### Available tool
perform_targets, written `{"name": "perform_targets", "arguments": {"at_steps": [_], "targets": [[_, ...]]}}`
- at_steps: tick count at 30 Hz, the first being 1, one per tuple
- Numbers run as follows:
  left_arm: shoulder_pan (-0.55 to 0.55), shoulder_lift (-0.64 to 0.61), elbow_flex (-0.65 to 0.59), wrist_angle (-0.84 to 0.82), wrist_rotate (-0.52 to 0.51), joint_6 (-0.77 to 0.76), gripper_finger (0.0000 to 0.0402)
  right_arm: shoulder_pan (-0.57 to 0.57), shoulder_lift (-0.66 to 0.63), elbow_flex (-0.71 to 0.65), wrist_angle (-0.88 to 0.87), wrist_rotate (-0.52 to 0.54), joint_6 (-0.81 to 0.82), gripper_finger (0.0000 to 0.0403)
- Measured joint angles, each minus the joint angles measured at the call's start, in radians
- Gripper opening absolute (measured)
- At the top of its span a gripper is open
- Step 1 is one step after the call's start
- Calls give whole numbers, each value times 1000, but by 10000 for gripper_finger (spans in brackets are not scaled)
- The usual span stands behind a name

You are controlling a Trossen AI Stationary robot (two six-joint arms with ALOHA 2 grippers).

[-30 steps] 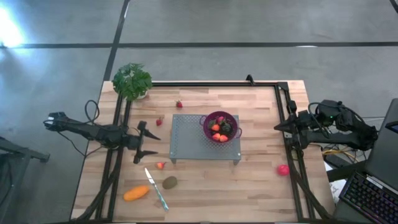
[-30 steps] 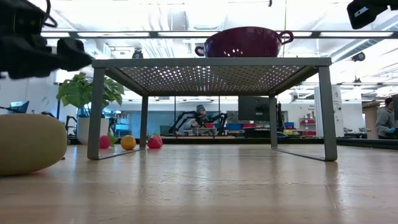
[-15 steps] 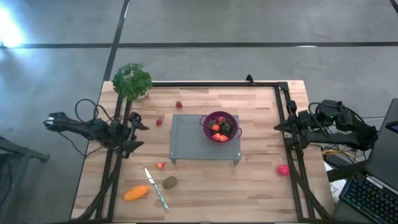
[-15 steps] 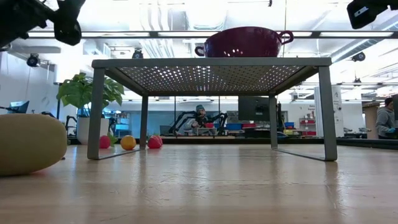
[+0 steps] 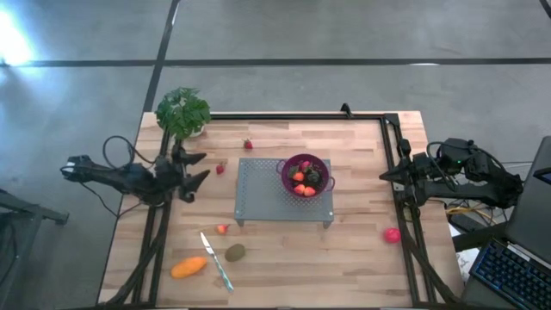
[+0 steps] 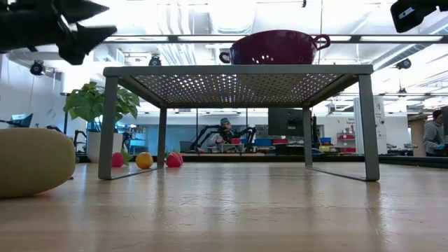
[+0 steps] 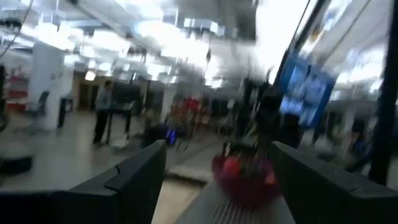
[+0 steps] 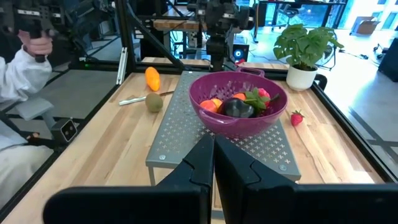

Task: Pick & Place Fruit
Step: Put the strawberry in the purple strainer bowl on the shelf

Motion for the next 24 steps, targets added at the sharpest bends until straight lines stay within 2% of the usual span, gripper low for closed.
{"name": "perform_targets", "arguments": {"at_steps": [3,9,13,16,24], "targets": [[0,2,40,-178,-61,-22,291,0,0,0,0,0,0,8],[3,32,258,-695,-263,-213,291,0,0,0,0,0,0,8],[5,84,390,-967,-278,-263,291,0,0,0,0,0,0,8],[11,145,452,-1088,-285,-263,291,0,0,0,0,0,0,8],[77,395,550,-1266,-254,-291,291,0,0,0,0,0,0,8]]}}
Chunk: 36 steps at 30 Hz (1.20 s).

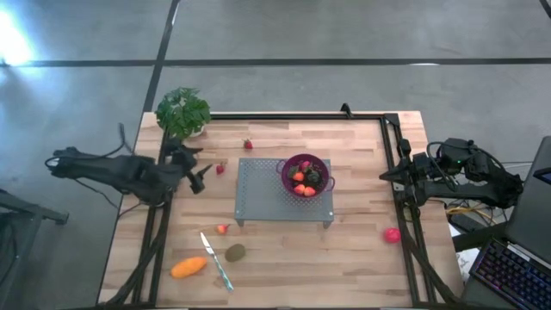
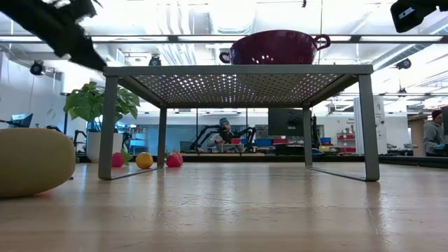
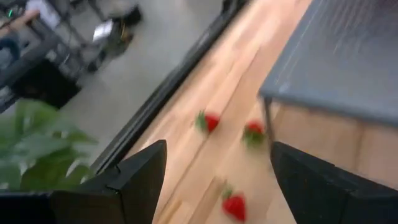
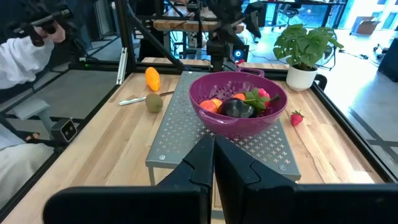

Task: Pick & Place Fruit
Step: Put the strawberry in the purple strainer bowl on the shelf

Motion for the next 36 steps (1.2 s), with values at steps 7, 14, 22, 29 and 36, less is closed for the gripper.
{"name": "perform_targets", "arguments": {"at_steps": [7,14,22,29,36], "targets": [[106,151,50,-37,159,72,291,0,0,0,0,0,0,8],[255,224,84,-67,213,65,291,0,0,0,0,0,0,8],[412,294,88,-68,381,-72,291,0,0,0,0,0,0,8],[438,381,88,-47,417,-81,291,0,0,0,0,0,0,8],[439,468,87,-5,427,111,291,0,0,0,0,0,0,8]]}}
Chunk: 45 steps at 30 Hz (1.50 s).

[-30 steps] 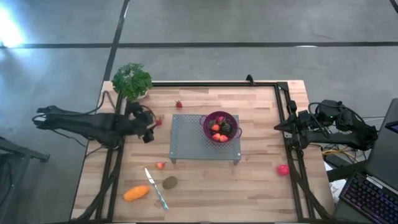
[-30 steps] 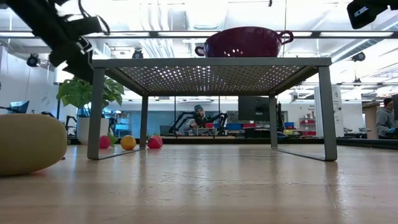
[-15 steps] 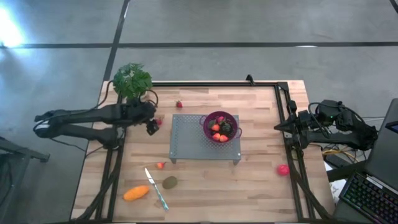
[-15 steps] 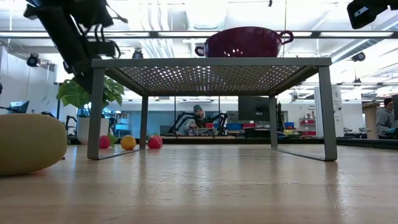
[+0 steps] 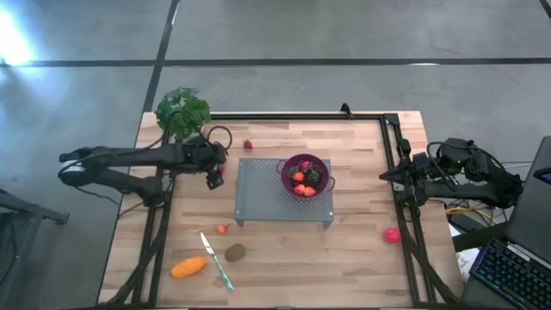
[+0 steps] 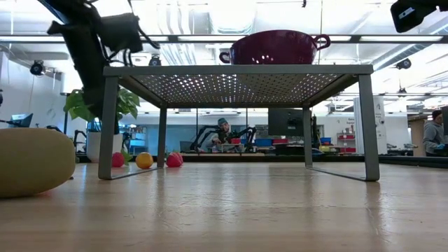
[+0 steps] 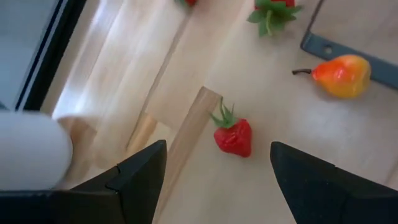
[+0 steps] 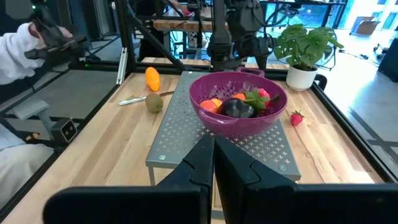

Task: Pick & Place Fruit
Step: Put the strawberry in the purple strainer bowl on the shelf

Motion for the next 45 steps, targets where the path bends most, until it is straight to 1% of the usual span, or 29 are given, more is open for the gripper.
{"name": "perform_targets", "arguments": {"at_steps": [5,9,15,22,26,30,38,45], "targets": [[5,54,0,35,64,132,291,0,0,0,0,0,0,8],[23,81,-1,34,89,159,291,0,0,0,0,0,0,8],[71,94,-2,71,162,209,291,0,0,0,0,0,0,8],[126,125,-5,75,177,227,291,0,0,0,0,0,0,8],[143,151,-37,127,207,238,291,0,0,0,0,0,0,8],[153,173,-64,186,207,244,291,0,0,0,0,0,0,8],[172,207,-69,217,226,255,291,0,0,0,0,0,0,8],[183,250,-95,299,241,255,291,0,0,0,0,0,0,8]]}}
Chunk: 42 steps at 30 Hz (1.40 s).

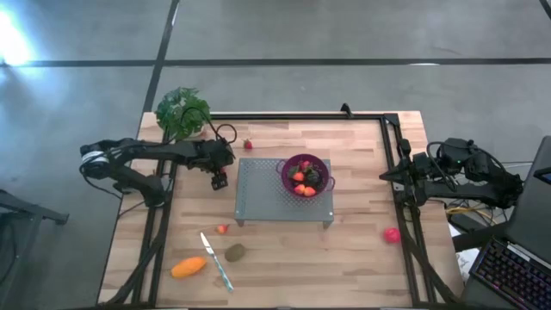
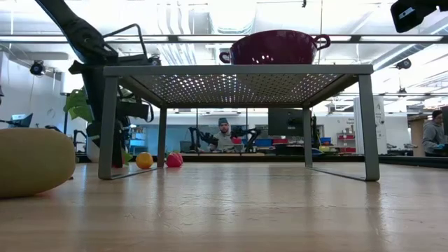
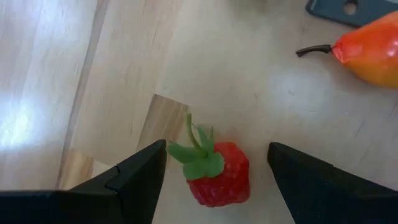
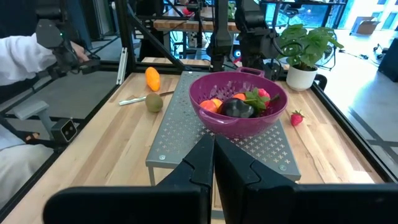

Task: Pick & Place Fruit
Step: Put the strawberry in the purple strainer bowl on the shelf

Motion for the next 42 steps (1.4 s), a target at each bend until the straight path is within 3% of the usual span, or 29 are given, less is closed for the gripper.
{"name": "perform_targets", "arguments": {"at_steps": [27,42], "targets": [[13,-12,-19,-21,8,-22,154,0,0,0,0,0,0,8],[14,-14,-20,-26,3,-48,153,0,0,0,0,0,0,8]]}}
